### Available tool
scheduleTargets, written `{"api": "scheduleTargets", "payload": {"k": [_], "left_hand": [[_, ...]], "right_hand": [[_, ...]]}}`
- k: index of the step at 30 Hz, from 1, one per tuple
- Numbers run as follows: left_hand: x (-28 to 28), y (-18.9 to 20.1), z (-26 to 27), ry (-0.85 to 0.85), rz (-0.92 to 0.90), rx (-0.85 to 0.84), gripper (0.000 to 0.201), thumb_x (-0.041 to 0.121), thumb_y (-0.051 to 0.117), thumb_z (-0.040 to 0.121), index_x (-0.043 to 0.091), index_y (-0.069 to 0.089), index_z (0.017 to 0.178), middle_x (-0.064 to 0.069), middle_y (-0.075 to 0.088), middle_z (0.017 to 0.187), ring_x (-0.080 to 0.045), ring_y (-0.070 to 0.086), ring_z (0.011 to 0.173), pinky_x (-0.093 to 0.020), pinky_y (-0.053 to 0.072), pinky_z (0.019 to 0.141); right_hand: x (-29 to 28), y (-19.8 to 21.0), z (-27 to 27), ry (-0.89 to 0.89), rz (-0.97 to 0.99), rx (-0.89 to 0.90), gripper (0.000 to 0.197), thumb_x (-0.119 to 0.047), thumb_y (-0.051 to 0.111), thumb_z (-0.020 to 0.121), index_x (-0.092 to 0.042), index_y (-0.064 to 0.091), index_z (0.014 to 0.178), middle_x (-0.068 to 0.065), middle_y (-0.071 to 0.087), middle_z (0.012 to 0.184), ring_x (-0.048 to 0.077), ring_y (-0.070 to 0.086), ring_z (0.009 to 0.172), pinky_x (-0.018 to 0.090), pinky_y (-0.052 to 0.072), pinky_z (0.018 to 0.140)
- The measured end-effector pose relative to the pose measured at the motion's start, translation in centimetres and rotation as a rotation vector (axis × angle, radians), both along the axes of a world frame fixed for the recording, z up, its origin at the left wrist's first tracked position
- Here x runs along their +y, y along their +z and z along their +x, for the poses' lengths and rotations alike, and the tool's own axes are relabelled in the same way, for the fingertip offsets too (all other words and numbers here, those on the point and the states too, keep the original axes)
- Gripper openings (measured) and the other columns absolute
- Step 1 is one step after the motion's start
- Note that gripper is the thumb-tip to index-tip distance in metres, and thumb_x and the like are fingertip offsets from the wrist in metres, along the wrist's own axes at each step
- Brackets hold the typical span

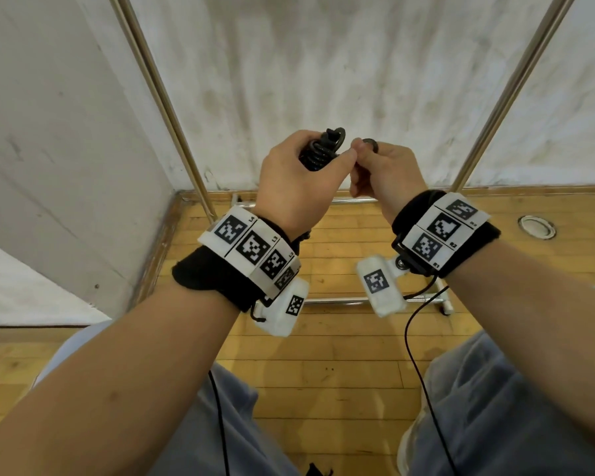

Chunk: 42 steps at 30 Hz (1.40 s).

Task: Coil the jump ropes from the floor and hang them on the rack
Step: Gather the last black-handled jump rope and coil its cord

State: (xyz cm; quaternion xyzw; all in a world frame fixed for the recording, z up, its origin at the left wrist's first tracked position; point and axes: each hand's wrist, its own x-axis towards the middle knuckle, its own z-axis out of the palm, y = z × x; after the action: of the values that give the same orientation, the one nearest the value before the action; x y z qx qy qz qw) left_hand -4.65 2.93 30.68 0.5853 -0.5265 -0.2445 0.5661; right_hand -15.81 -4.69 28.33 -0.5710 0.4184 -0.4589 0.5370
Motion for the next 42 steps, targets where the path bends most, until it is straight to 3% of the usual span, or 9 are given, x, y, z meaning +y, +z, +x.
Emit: {"api": "scheduleTargets", "payload": {"k": [5, 8, 11, 15, 20, 27, 33, 39, 42], "left_hand": [[-0.2, -0.5, 1.1, 0.001, 0.066, 0.065, 0.020, 0.031, 0.070, 0.084, 0.018, 0.060, 0.096, 0.003, 0.065, 0.077, -0.011, 0.067, 0.063, -0.024, 0.054, 0.060], [-0.2, -1.3, 1.5, -0.064, 0.128, -0.023, 0.023, 0.027, 0.070, 0.085, 0.018, 0.055, 0.100, -0.007, 0.067, 0.091, -0.020, 0.067, 0.083, -0.033, 0.054, 0.078], [0.2, -1.5, 1.5, -0.136, 0.187, 0.012, 0.027, 0.022, 0.070, 0.085, 0.012, 0.052, 0.102, -0.009, 0.064, 0.093, -0.026, 0.065, 0.088, -0.041, 0.053, 0.086], [0.7, -0.2, 1.6, -0.179, 0.209, 0.063, 0.032, 0.048, 0.053, 0.090, 0.018, 0.061, 0.086, 0.003, 0.064, 0.081, -0.012, 0.062, 0.078, -0.038, 0.051, 0.081], [1.2, 1.8, 1.8, -0.185, 0.158, 0.035, 0.017, 0.010, 0.056, 0.093, 0.017, 0.065, 0.080, -0.003, 0.063, 0.081, -0.018, 0.057, 0.082, -0.046, 0.049, 0.089], [2.6, 5.3, 0.7, -0.240, 0.082, -0.046, 0.009, 0.014, 0.068, 0.086, 0.012, 0.069, 0.077, -0.005, 0.067, 0.077, -0.017, 0.062, 0.076, -0.043, 0.052, 0.087], [2.2, 6.3, -1.1, -0.141, -0.049, -0.104, 0.016, 0.010, 0.065, 0.086, 0.026, 0.063, 0.081, 0.006, 0.064, 0.077, -0.011, 0.061, 0.072, -0.028, 0.052, 0.074], [-1.1, 6.7, -1.7, -0.147, -0.066, -0.124, 0.018, 0.008, 0.063, 0.087, 0.023, 0.060, 0.078, 0.001, 0.068, 0.078, -0.009, 0.069, 0.071, -0.038, 0.056, 0.084], [-4.5, 6.2, -2.9, -0.206, -0.053, -0.133, 0.020, 0.005, 0.062, 0.088, 0.022, 0.059, 0.078, 0.003, 0.066, 0.077, -0.007, 0.068, 0.065, -0.039, 0.056, 0.083]], "right_hand": [[-0.3, 0.3, 0.2, 0.075, 0.015, -0.046, 0.027, -0.022, 0.054, 0.096, -0.006, 0.062, 0.076, 0.006, 0.059, 0.062, 0.020, 0.058, 0.054, 0.030, 0.053, 0.060], [-0.2, 0.7, 0.0, 0.053, 0.043, -0.115, 0.021, -0.019, 0.061, 0.091, -0.004, 0.064, 0.077, 0.007, 0.065, 0.067, 0.018, 0.064, 0.060, 0.026, 0.053, 0.061], [0.4, 1.3, 0.1, 0.030, 0.012, -0.124, 0.019, -0.016, 0.065, 0.088, -0.004, 0.064, 0.074, 0.006, 0.065, 0.064, 0.016, 0.064, 0.058, 0.025, 0.053, 0.059], [1.7, 2.7, 0.2, 0.094, -0.061, -0.098, 0.017, -0.016, 0.066, 0.086, -0.004, 0.065, 0.075, 0.008, 0.066, 0.068, 0.018, 0.064, 0.059, 0.026, 0.054, 0.062], [3.1, 5.5, 0.0, 0.125, -0.179, 0.060, 0.018, -0.014, 0.068, 0.084, 0.002, 0.066, 0.076, 0.004, 0.063, 0.061, 0.015, 0.060, 0.053, 0.028, 0.056, 0.061], [6.0, 8.4, -2.1, 0.074, -0.277, 0.109, 0.009, -0.009, 0.063, 0.087, -0.002, 0.067, 0.082, 0.005, 0.061, 0.063, 0.012, 0.056, 0.051, 0.027, 0.054, 0.060], [6.9, 8.5, -3.1, 0.005, -0.354, 0.107, 0.023, 0.001, 0.053, 0.091, -0.019, 0.064, 0.090, -0.002, 0.062, 0.068, 0.007, 0.061, 0.058, 0.024, 0.056, 0.068], [3.8, 8.2, -5.2, -0.124, -0.397, 0.150, 0.026, 0.000, 0.051, 0.091, -0.008, 0.063, 0.113, -0.003, 0.062, 0.068, 0.001, 0.060, 0.056, 0.022, 0.055, 0.069], [0.6, 7.7, -6.8, -0.173, -0.351, 0.127, 0.013, -0.003, 0.057, 0.089, -0.015, 0.060, 0.095, -0.004, 0.064, 0.068, 0.004, 0.063, 0.059, 0.025, 0.055, 0.070]]}}
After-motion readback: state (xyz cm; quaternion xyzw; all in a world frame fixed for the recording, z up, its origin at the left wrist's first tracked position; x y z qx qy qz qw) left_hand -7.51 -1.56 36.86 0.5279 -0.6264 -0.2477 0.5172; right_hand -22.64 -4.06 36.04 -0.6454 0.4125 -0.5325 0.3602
